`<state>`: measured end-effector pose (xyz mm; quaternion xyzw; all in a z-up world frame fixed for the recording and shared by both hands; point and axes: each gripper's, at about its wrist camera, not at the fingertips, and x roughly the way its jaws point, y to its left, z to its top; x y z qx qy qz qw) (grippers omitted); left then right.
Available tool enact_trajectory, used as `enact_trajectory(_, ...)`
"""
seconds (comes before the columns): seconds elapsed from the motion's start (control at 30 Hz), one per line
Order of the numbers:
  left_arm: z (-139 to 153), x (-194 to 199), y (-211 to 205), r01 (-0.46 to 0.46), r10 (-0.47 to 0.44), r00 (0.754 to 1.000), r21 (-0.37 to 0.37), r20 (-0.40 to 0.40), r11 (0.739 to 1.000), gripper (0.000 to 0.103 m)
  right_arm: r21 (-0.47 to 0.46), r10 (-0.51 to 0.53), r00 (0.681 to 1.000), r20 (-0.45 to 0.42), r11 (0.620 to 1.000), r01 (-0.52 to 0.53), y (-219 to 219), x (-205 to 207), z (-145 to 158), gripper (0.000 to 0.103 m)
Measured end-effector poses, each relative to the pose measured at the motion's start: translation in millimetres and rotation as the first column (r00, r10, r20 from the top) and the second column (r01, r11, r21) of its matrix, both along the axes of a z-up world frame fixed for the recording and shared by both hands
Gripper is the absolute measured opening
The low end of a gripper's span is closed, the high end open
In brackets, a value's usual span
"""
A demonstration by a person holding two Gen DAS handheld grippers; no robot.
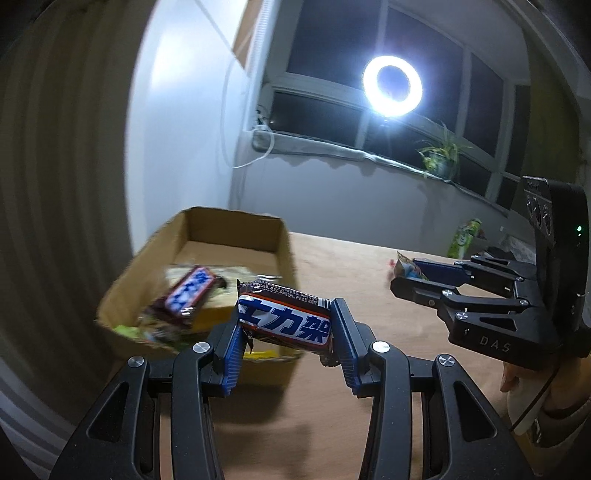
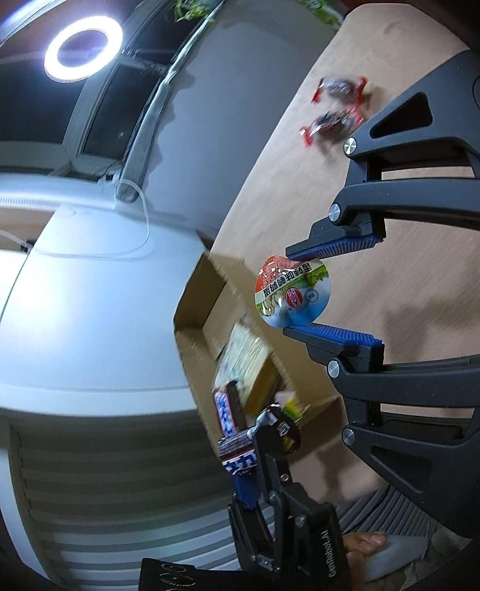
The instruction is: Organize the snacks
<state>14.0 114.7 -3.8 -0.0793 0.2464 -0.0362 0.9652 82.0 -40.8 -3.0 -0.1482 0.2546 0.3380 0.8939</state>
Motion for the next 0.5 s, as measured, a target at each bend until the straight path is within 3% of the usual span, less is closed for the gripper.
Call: enact_trajectory(0.5,11,2,51,-0.099,0.099,0.995,0.021,0.014,0.995,0.042,0.01,0.122,0.992,0.036,0.992,-0.123,72,15,10,0.036)
